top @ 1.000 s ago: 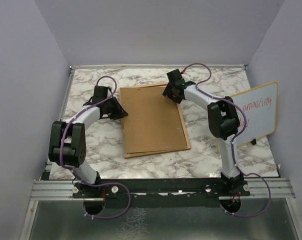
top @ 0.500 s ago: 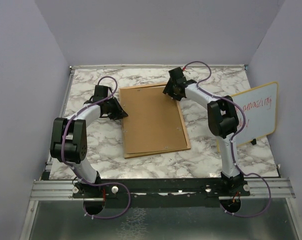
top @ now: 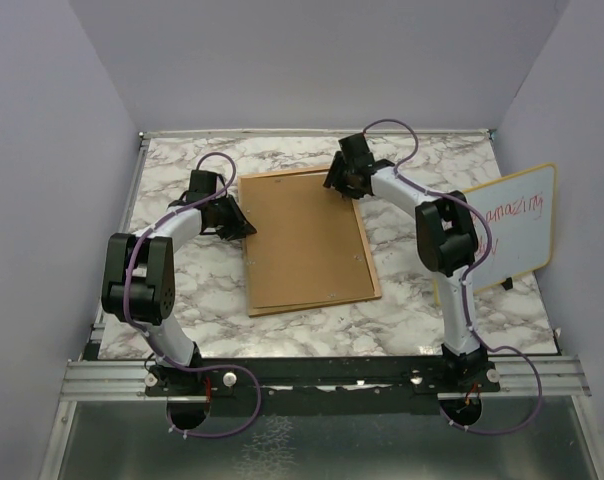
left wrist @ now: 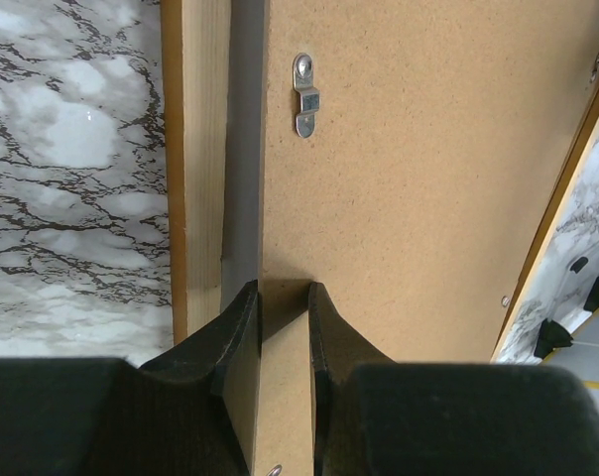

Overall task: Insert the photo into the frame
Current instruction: Turn over the photo frame item on the photo frame.

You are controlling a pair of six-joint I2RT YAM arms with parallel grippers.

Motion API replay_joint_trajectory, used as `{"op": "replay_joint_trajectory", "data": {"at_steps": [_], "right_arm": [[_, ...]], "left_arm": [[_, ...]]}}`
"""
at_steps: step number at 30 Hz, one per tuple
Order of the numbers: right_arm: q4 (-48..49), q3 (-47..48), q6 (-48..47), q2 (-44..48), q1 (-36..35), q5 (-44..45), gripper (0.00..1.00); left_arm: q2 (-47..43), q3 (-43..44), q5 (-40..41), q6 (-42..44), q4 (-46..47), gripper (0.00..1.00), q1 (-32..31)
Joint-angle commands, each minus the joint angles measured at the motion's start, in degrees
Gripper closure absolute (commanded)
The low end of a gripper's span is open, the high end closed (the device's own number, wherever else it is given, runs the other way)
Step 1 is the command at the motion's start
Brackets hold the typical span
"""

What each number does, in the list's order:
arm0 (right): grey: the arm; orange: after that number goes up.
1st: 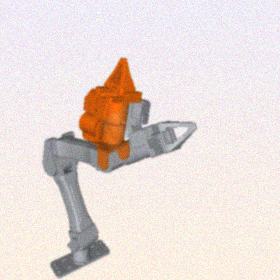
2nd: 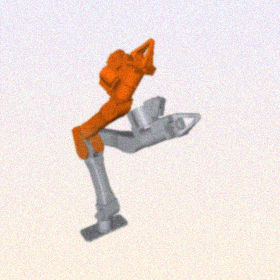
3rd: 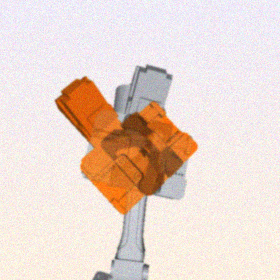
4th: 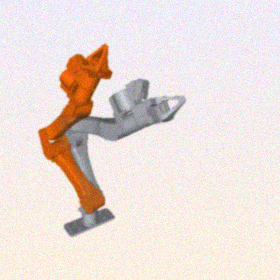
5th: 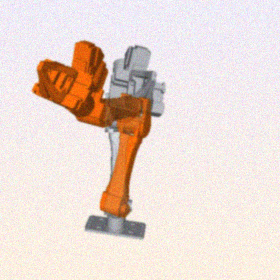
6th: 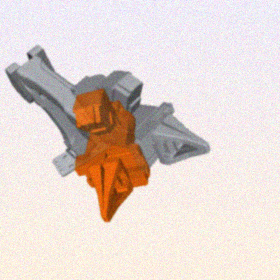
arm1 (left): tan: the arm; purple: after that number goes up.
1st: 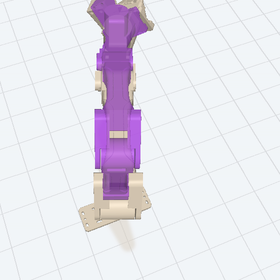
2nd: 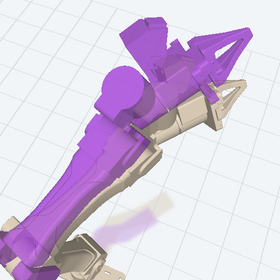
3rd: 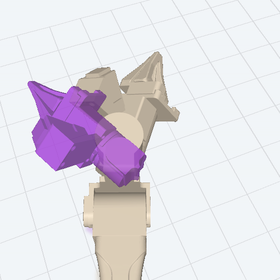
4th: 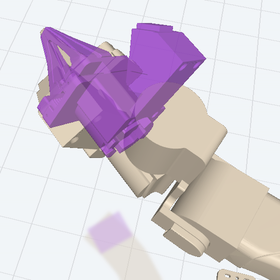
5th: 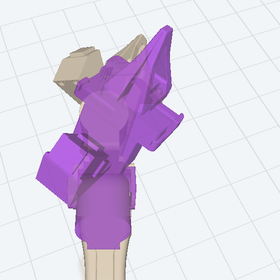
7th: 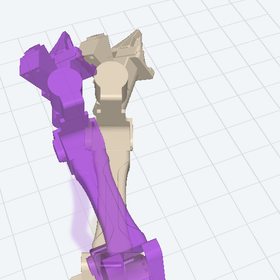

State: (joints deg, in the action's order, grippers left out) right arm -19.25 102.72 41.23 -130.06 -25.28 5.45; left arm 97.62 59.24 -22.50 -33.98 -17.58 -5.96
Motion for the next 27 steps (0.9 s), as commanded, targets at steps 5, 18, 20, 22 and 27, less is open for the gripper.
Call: {"op": "replay_joint_trajectory", "data": {"at_steps": [5, 18, 20, 22, 27], "right_arm": [[-2.36, -7.36, -6.99, 16.71, 0.49, -1.8, 0.38], [-1.98, -37.27, -9.63, 41.75, 0.49, -1.88, 0.37], [-2.72, -38.45, -9.95, 42.42, 0.49, -3.35, 0.37], [-2.64, -39.53, -10.14, 42.73, 0.49, -3.83, 0.37], [-2.54, -40.77, -10.5, 42.38, 0.49, -6.65, 0.37]], "left_arm": [[0.33, 0.26, 1.43, 1.62, -2.05, 0.88, 0.01], [-2.09, -1.98, 0.87, -1.27, 0.98, 0.87, -0.02], [-2.32, -2.72, 0.97, -1.72, 1.52, 0.87, -0.08], [-2.58, -3.58, 1.19, -2.51, 2.39, 0.87, -0.05], [-7.25, -9.3, 4.16, -7.8, 9.3, 0.91, -0.06]]}}
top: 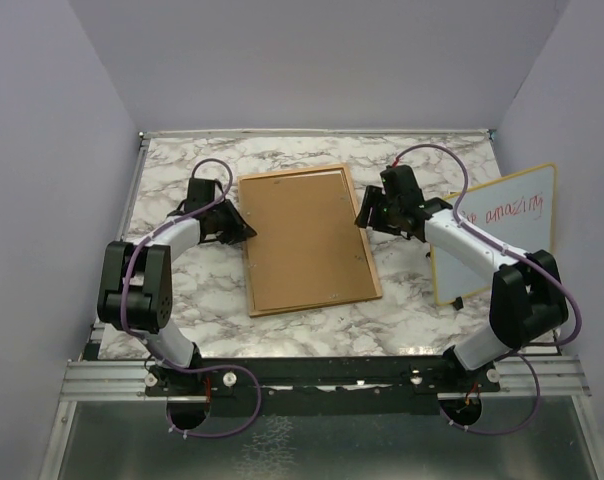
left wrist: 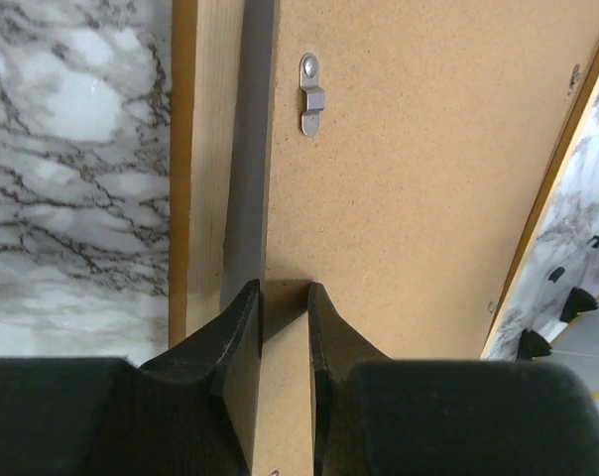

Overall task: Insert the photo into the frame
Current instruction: Turn over the photo frame item on the photo frame.

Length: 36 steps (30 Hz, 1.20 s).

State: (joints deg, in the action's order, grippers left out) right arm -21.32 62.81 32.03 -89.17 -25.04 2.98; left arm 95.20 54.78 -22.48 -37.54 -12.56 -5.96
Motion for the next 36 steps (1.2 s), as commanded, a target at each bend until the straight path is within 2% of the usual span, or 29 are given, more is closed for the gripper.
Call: {"op": "replay_joint_trajectory", "data": {"at_steps": [1, 3, 5, 8, 10, 15, 18, 21, 25, 33, 36], "right_arm": [[0.68, -1.53, -1.78, 1.86, 0.18, -6.62, 0.37], [4.18, -3.45, -2.62, 2.94, -0.26, -13.8, 0.38], [7.87, -5.26, -2.1, 4.34, -1.29, -19.88, 0.39], [16.12, -9.12, 1.79, 5.92, -3.48, -28.56, 0.39], [21.38, -10.9, 5.52, 6.06, -5.81, -30.83, 0.4], [28.06, -9.64, 10.39, 2.79, -14.74, -26.41, 0.42], [30.72, -7.73, 12.43, -0.24, -19.15, -23.17, 0.47], [32.18, -5.17, 14.08, -4.09, -22.07, -21.28, 0.63], [31.05, 0.57, 14.99, -11.13, -25.07, -20.97, 0.76], [31.44, 7.13, 16.71, -19.47, -27.69, -21.37, 0.76], [30.03, 8.72, 16.63, -21.11, -27.7, -20.83, 0.7]], "left_arm": [[-6.02, -6.15, 3.92, -5.5, 6.42, 0.91, 0.0], [-6.84, -7.2, 2.69, -6.77, 9.33, 0.92, -0.06], [-6.07, -6.31, 1.57, -6.38, 8.42, 0.93, -0.03], [-4.67, -4.8, 0.54, -5.12, 6.23, 0.93, -0.04], [-4.2, -4.06, 0.3, -4.31, 5.12, 0.93, -0.02], [-3.44, -3.08, -0.59, -2.85, 3.42, 0.92, 0.0], [-2.85, -2.68, -1.91, -2.76, 3.07, 0.91, -0.02], [-2.61, -2.38, -3.24, -2.98, 3.08, 0.91, -0.02], [-2.86, -1.98, -4.55, -2.84, 2.99, 0.91, -0.06], [-2.54, -1.95, -6.57, -2.66, 3.08, 0.91, -0.02], [-2.64, -2.13, -6.59, -2.4, 2.94, 0.91, -0.03]]}}
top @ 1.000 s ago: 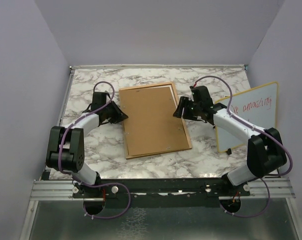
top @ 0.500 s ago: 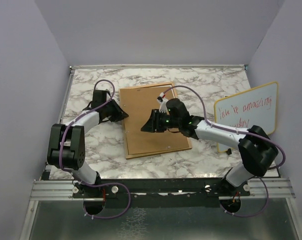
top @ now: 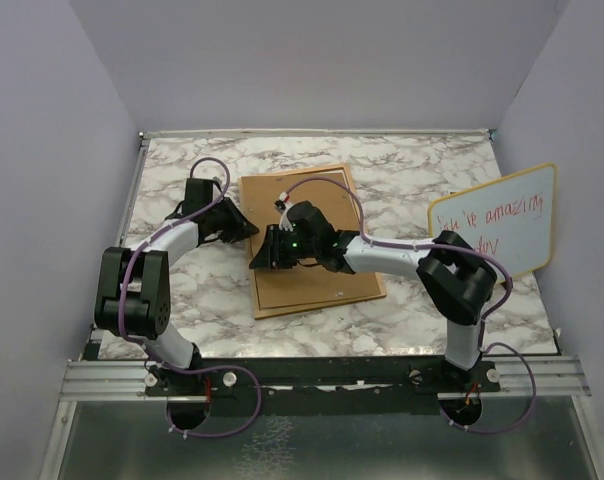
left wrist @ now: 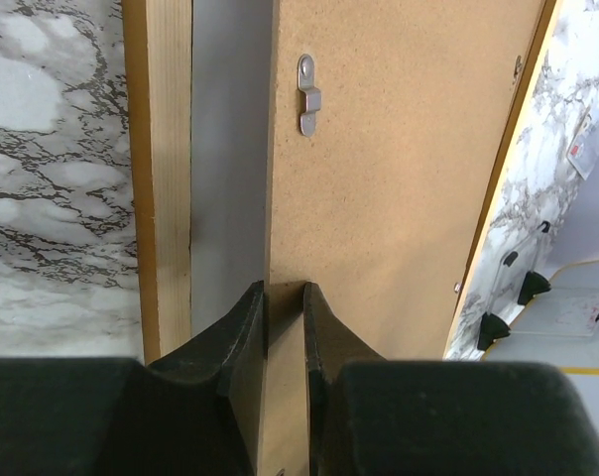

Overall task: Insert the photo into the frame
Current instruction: Turn over the photo frame item on the photo frame.

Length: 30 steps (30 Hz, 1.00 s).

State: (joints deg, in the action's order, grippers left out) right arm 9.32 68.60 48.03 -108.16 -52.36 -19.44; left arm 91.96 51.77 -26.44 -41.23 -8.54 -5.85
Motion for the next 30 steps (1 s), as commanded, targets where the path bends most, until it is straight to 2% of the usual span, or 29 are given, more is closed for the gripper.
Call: {"op": "replay_joint_trajectory", "data": {"at_steps": [1, 6, 22, 30], "right_arm": [[-1.26, 3.4, 0.47, -2.57, -0.42, 1.88, 0.68], [-2.53, 5.05, -0.24, -4.65, -0.39, 2.13, 0.63], [-3.93, 4.46, -1.9, -4.76, -0.46, 3.48, 0.62], [-3.95, 5.96, -1.96, -7.43, -0.46, 7.06, 0.63]], "left_arm": [[0.54, 0.88, -2.65, 1.33, -1.06, 0.91, -0.18], [0.45, 0.86, -2.87, 1.24, -1.12, 0.91, -0.13], [0.59, 1.49, -2.88, 0.99, -1.31, 0.91, -0.17], [0.24, 1.25, -3.27, 0.72, -1.31, 0.91, -0.13]]}}
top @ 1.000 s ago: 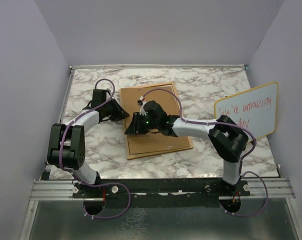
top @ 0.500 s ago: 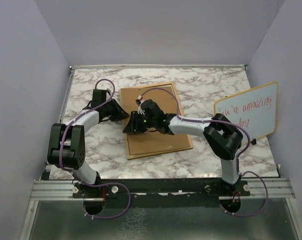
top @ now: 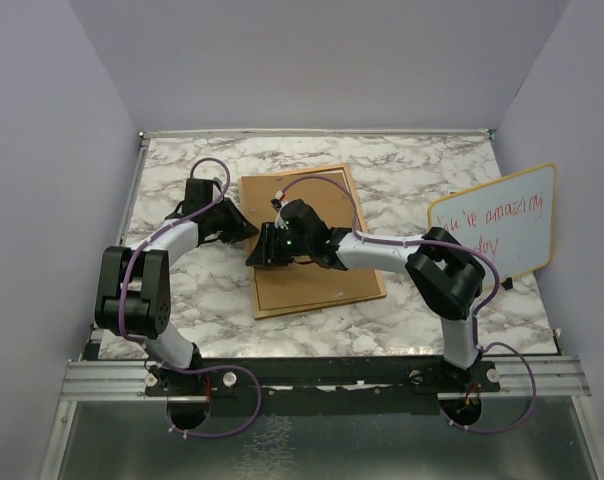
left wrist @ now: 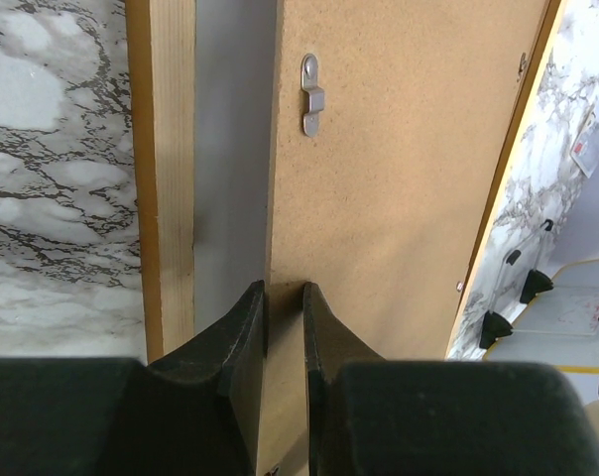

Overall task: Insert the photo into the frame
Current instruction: Turn over the photo frame item on the photo frame.

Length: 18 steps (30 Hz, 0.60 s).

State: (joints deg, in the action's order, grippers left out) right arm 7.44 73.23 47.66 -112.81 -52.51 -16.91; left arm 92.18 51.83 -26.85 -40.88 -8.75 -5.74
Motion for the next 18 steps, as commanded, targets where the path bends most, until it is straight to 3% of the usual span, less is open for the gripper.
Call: {"op": "replay_joint_trajectory", "data": {"at_steps": [1, 9, 18], "right_arm": [[-2.19, 1.77, -1.67, -3.09, -0.31, 5.35, 0.63], [-3.99, 4.14, -1.04, -4.3, -0.31, 13.54, 0.63], [-2.78, 1.75, -2.09, 0.64, -0.31, 12.7, 0.62]], "left_arm": [[-0.1, 1.1, -2.86, 0.41, -1.09, 0.91, -0.25], [-0.41, 0.79, -3.02, 0.43, -1.09, 0.91, -0.22], [0.19, 1.34, -2.63, 0.97, -1.65, 0.91, -0.24]]}}
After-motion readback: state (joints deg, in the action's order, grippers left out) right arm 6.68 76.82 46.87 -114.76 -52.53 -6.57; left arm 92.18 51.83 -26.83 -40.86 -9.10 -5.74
